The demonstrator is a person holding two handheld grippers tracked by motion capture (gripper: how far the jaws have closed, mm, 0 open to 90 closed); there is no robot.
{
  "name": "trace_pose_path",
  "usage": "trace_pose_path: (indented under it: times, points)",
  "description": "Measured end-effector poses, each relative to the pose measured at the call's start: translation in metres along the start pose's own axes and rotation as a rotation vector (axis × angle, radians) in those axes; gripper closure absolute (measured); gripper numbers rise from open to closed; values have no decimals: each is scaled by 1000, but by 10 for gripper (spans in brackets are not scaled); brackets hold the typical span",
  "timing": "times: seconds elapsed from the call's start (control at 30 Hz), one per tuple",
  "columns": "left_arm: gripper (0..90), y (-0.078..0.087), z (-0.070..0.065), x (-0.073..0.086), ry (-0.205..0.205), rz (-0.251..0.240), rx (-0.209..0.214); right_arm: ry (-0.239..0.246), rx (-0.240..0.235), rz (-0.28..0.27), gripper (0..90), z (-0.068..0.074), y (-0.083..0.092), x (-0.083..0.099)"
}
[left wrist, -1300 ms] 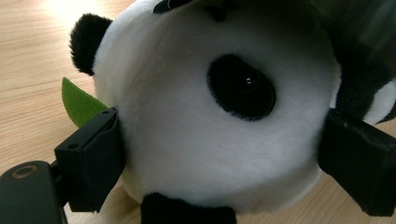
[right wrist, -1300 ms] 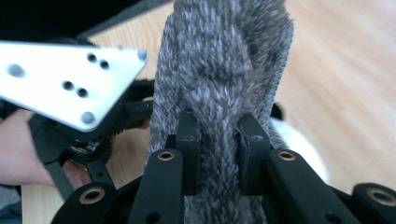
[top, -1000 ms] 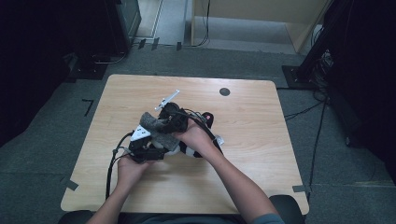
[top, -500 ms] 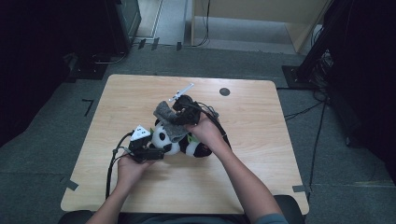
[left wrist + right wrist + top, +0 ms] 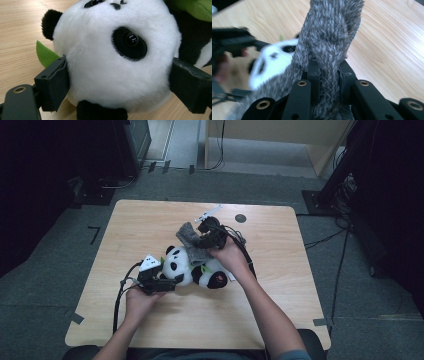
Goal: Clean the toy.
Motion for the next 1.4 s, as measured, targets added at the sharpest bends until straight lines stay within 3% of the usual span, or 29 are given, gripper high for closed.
trace_pose_path:
  times: [0.27,0.47,0.63,0.83,0.93,1.17,1.4]
  points:
    - [106,0,0,-1,7,-8,-1,71,-78,-58,771,42,14,-17]
    - [105,0,0,-2,19,-10,0,119,-120,-7,770,70,-7,-17]
    - [106,0,-1,-3,19,2,-7,152,-133,55,766,80,-28,-8]
    - [118,0,-3,-3,2,10,-25,158,-153,38,773,72,-30,-1]
    - [127,0,-3,-3,3,14,-28,134,-168,27,774,65,-27,2]
    - [129,0,-1,-3,16,18,-24,98,-127,14,773,43,-14,6]
    - [131,0,-3,-3,-7,27,-37,11,-37,21,771,3,-8,17]
Point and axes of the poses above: each handheld gripper's, and its own axes: y roughly backward along the jaws, x roughly out of its underside, z roughly to its left, the point moved 4 cm from there along -y, roughly forward along the jaws, and after that the axes turned 6 degrees about x, right-handed, at the moved point
